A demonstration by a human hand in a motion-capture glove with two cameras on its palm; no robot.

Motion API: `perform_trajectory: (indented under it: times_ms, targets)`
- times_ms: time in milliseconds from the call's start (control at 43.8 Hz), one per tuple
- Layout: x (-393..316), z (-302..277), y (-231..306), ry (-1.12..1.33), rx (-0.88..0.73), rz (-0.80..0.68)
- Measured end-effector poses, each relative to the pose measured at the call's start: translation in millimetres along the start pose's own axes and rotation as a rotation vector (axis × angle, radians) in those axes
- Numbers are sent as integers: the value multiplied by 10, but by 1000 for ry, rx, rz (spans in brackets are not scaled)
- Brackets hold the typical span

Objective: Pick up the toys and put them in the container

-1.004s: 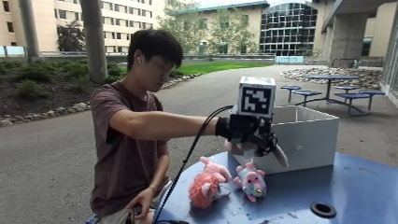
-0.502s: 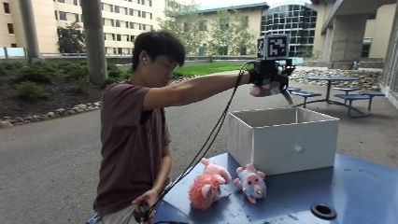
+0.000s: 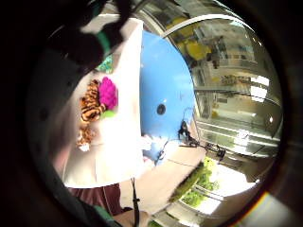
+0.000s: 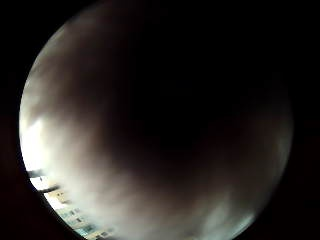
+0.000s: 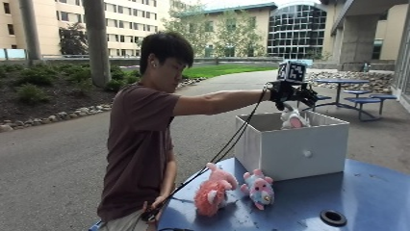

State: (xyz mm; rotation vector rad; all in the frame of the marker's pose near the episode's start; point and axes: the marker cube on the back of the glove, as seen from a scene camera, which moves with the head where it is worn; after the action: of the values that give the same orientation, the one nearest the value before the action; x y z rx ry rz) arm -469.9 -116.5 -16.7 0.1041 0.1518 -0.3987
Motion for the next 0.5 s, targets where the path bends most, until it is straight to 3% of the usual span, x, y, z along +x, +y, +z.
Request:
perform_trajectory:
  times_ms: [342,502]
  targets:
    - [957,-156,645,-20,54,20]
    - [1409,-199,1130,-5,15,124]
